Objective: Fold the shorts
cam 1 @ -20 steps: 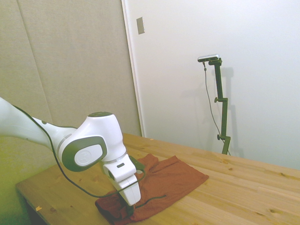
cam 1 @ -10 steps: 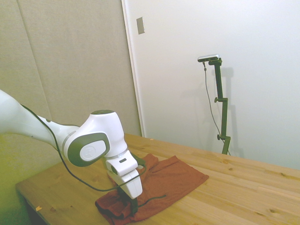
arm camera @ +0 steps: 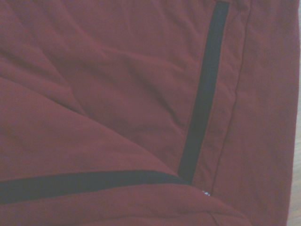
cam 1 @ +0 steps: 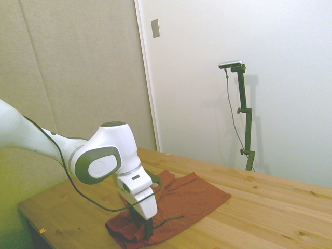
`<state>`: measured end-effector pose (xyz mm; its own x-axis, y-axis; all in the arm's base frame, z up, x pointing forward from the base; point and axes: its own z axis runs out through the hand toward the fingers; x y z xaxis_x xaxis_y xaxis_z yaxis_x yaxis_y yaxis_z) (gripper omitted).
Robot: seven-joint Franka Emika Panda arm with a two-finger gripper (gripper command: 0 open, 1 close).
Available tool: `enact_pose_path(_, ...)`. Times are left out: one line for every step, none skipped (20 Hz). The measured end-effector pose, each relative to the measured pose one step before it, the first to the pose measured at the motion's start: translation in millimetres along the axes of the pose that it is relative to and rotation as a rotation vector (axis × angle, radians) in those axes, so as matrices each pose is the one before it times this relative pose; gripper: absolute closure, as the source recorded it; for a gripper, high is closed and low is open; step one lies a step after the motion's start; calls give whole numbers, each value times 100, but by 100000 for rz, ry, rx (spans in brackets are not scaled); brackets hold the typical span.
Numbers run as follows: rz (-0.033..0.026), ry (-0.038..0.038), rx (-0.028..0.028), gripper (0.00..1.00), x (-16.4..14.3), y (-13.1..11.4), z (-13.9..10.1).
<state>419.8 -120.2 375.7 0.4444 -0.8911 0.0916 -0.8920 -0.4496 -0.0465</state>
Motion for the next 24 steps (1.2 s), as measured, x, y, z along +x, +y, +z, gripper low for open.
enact_pose_path(-113, 93, 90, 0, -59, -9, -138)
enact_pose_path(-129, 244, 285, 0, -69, -4, -259)
enact_pose_path(-104, 301, 372, 0, -107, 54, -403)
enact_pose_path(-130, 171, 206, 0, -189, 136, -526)
enact_pose_path(-271, 487, 542, 0, -254, 117, -660)
enact_pose_path(-554, 704, 696, 0, -363, 77, -785)
enact_pose_path(-1106, 1357, 1373, 0, -412, -83, -905)
enact_pose_path(-1988, 1694, 1585, 0, -539, -225, -940)
enact_pose_path(-3865, 1923, 1325, 0, -760, -449, -915)
enact_pose_path(-4224, 1861, 962, 0, -851, -713, -790)
enact_pose_path(-4183, 1989, 657, 0, -936, -993, -659)
enact_pose_path(-4887, 2460, 318, 0, -1068, -1395, -580)
enact_pose_path(-5237, 2942, 417, 0, -1020, -1670, -555)
enact_pose_path(-5524, 3299, 63, 0, -974, -1868, -436)
enact_pose_path(-5545, 3521, -440, 0, -946, -2004, -330)
enact_pose_path(-5350, 3872, -836, 0, -921, -2097, -145)
enact_pose_path(-5062, 3834, -1319, 0, -933, -2121, 32)
enact_pose_path(-4835, 3927, -1608, 0, -948, -2079, 168)
enact_pose_path(-4437, 3993, -1595, 0, -1054, -2086, 297)
enact_pose_path(-5208, 4390, -2314, 0, -1227, -2207, 566)
enact_pose_path(-4217, 3964, -2009, 0, -815, -1611, 473)
enact_pose_path(-2729, 3307, -1609, 0, -619, -1324, 489)
enact_pose_path(-1919, 2189, -1236, 0, -492, -1008, 556)
enact_pose_path(-1760, 1277, -741, 0, -512, -1080, 566)
